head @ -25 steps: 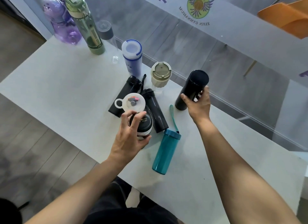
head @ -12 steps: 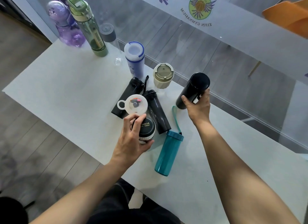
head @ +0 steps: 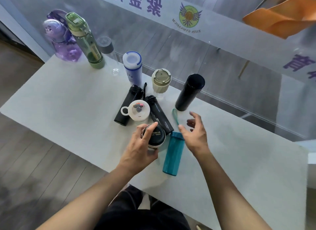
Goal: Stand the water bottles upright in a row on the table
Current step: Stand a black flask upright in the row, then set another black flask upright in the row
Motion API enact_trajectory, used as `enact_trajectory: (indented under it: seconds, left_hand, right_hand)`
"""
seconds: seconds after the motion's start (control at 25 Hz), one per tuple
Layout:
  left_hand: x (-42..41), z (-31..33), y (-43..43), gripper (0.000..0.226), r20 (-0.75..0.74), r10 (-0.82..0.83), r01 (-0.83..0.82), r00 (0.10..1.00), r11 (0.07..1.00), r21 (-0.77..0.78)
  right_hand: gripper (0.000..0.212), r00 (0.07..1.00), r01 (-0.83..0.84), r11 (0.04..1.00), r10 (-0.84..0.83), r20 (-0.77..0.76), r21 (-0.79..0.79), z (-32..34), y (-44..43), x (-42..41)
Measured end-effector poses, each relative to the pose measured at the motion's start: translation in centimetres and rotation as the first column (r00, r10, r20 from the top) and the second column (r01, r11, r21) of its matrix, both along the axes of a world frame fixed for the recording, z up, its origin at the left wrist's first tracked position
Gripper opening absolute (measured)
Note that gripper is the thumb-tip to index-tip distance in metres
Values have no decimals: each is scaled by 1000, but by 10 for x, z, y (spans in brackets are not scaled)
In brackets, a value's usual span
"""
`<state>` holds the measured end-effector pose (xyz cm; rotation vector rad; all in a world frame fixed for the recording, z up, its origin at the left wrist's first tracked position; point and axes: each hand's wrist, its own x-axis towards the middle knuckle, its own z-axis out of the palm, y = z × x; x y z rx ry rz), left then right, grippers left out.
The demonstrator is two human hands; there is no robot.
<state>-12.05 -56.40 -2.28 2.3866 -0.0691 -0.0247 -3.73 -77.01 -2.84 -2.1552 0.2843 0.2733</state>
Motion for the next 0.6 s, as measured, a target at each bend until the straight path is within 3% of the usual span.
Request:
enact_trajectory:
  seconds: [0.12,0.32,0.6]
  left_hand:
    - [1,5,0,92,17,-36,36,999,998,-46]
    - [6,22,-3,97,91,-66,76,994,991,-112]
    - [11,47,-24,103,125,-182,204,975,959,-198]
  right_hand:
    - [60,983,-185,979,185,11,81,17,16,-42]
    - [68,959,-283,944,284,20,170,47,25,-66]
    - [76,980,-173,974,154,129,147,70,14,-80]
